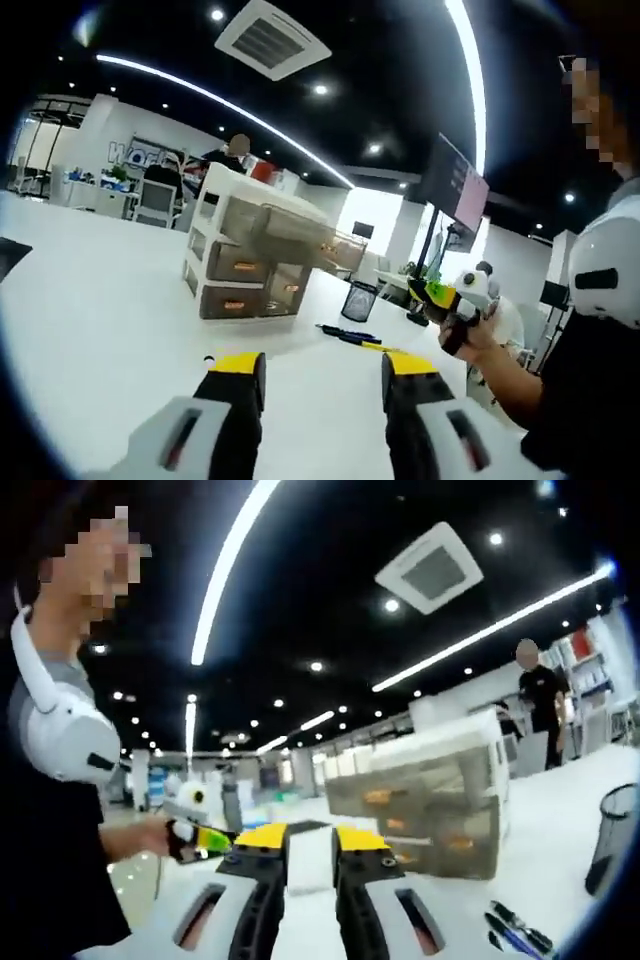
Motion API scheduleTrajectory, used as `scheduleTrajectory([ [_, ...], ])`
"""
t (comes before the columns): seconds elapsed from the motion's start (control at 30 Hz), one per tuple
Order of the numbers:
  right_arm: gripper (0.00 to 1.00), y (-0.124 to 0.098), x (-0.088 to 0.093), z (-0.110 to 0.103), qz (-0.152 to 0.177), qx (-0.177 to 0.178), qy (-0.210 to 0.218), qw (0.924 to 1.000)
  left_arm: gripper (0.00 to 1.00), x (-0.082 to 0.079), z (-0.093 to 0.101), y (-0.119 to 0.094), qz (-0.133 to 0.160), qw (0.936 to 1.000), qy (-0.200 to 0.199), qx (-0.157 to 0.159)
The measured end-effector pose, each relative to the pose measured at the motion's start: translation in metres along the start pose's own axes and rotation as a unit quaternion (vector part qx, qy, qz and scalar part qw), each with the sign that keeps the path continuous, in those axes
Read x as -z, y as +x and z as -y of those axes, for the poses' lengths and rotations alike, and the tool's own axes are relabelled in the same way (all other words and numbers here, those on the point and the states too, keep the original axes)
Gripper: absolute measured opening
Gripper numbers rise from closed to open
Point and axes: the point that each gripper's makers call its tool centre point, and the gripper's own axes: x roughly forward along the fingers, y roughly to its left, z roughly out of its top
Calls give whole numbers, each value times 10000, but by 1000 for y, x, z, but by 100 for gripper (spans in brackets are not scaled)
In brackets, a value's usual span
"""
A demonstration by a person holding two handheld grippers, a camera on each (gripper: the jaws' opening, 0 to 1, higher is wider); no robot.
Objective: Pick up the scattered pens and sticky notes one by one and arrange them into an orderly layout on the desk, lining the pens up parallel to each other and squaring the sticky note stack until the whole desk area is clear and organized
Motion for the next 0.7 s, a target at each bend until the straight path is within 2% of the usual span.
scheduleTrajectory([
  [0.03, 23, 3, 4, 1, -117, 74, 2, 9999, 55, 1, 1, 2, -20, 10000, -27, -27],
  [0.13, 26, 6, 3, -11, -241, -15, -463, 9986, 58, 0, 2, 2, -40, 9999, -97, -57],
  [0.2, 26, 4, 13, -13, -701, 179, -1086, 9915, 58, -3, 6, -3, 49, 9998, 153, -102],
  [0.23, 26, 2, 16, -11, -812, 273, -1186, 9892, 58, -1, 6, -6, 8, 9998, 148, -135],
  [0.3, 27, -4, 22, -6, -1116, 513, -1337, 9834, 58, 1, -5, -18, -59, 9989, 66, -452],
  [0.4, 28, -15, 25, -6, -1298, 681, -1726, 9740, 56, 3, -7, -34, -94, 9978, 187, -629],
  [0.47, 28, -24, 33, -7, -1438, 773, -1737, 9712, 55, 3, -7, -46, -55, 9962, 456, -745],
  [0.5, 28, -28, 35, -4, -1480, 830, -1629, 9719, 56, 4, -13, -50, -123, 9935, 645, -934],
  [0.57, 31, -38, 39, -1, -1669, 953, -1431, 9709, 56, 10, -22, -57, -443, 9864, 941, -1272],
  [0.63, 35, -46, 41, -2, -1769, 948, -1515, 9679, 55, 6, -15, -57, -375, 9860, 1021, -1261],
  [0.7, 35, -58, 47, -3, -1975, 963, -1336, 9664, 54, 0, -3, -55, -230, 9886, 963, -1135],
])
